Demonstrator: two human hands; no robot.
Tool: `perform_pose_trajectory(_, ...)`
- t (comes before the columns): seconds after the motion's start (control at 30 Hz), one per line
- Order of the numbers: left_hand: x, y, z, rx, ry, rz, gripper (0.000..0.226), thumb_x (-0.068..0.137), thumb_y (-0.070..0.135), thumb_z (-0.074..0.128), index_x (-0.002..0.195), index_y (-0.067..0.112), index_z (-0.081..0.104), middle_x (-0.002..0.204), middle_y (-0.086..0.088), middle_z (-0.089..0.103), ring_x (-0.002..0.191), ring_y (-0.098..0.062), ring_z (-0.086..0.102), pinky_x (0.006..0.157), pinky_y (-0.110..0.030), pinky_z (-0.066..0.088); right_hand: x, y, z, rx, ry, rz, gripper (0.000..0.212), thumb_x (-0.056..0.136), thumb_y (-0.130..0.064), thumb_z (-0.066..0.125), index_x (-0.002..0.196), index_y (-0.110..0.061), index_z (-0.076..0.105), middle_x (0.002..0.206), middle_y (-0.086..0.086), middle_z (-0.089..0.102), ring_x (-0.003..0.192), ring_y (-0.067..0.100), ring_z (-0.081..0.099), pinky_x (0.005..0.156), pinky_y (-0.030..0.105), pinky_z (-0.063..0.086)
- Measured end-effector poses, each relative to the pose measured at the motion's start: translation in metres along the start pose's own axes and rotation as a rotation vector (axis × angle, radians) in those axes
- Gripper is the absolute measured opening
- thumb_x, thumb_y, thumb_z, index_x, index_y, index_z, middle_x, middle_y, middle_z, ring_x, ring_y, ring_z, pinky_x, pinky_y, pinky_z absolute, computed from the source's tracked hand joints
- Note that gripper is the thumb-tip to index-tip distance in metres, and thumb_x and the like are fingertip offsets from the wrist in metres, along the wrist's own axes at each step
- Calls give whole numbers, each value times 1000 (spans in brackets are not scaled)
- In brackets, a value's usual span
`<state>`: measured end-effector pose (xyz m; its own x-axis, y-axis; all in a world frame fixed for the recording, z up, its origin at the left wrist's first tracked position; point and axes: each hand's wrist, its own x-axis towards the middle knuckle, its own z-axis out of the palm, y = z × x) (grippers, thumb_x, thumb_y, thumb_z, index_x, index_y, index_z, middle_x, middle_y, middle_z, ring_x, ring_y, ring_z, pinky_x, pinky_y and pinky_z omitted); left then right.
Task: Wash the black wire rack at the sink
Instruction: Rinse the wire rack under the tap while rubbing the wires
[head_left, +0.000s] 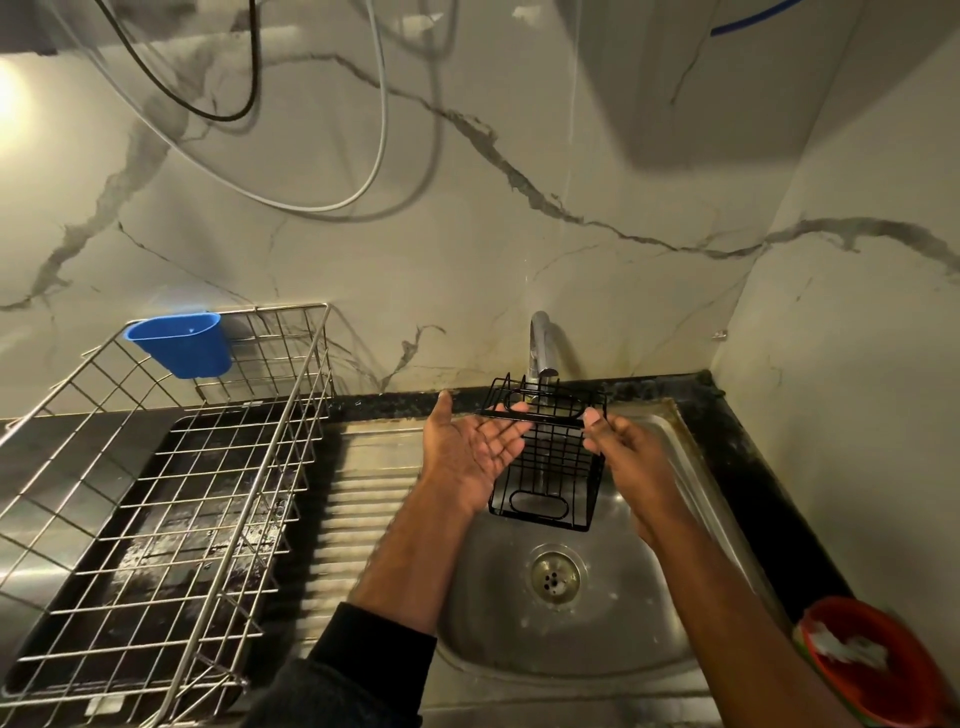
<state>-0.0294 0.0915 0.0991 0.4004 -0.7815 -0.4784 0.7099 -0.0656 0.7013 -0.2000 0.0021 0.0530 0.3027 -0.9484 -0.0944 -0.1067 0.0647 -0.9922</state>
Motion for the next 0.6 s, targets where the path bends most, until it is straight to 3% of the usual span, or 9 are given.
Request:
perform_pose_trajectory(0.13, 0, 0, -1, 6, 7, 5, 85, 102, 65, 23, 157, 0, 23, 132, -26, 64, 106, -34, 73, 83, -39, 55, 3, 2, 1, -5, -3, 0, 46, 89, -52, 63, 120, -19, 67, 116, -2, 71, 109, 12, 65, 81, 23, 45)
perform_pose_trajectory(0.27, -6, -1, 2, 10, 0, 26, 84, 104, 62, 25, 159, 0, 13, 139, -29, 58, 101, -33, 74, 80, -37, 55, 3, 6, 1, -21, 20, -28, 49, 90, -52, 62, 120, -14, 67, 114, 0, 71, 105, 12, 66, 72, 20, 39)
perform_pose_trajectory(0.6, -10, -6, 5, -5, 9, 28, 84, 104, 60, 27, 158, -1, 8, 139, -29, 58, 101, -32, 73, 82, -37, 54, 5, 7, -2, -35, 27, -13, 43, 90, -53, 62, 109, -16, 70, 102, -2, 74, 97, 10, 68, 69, 21, 39)
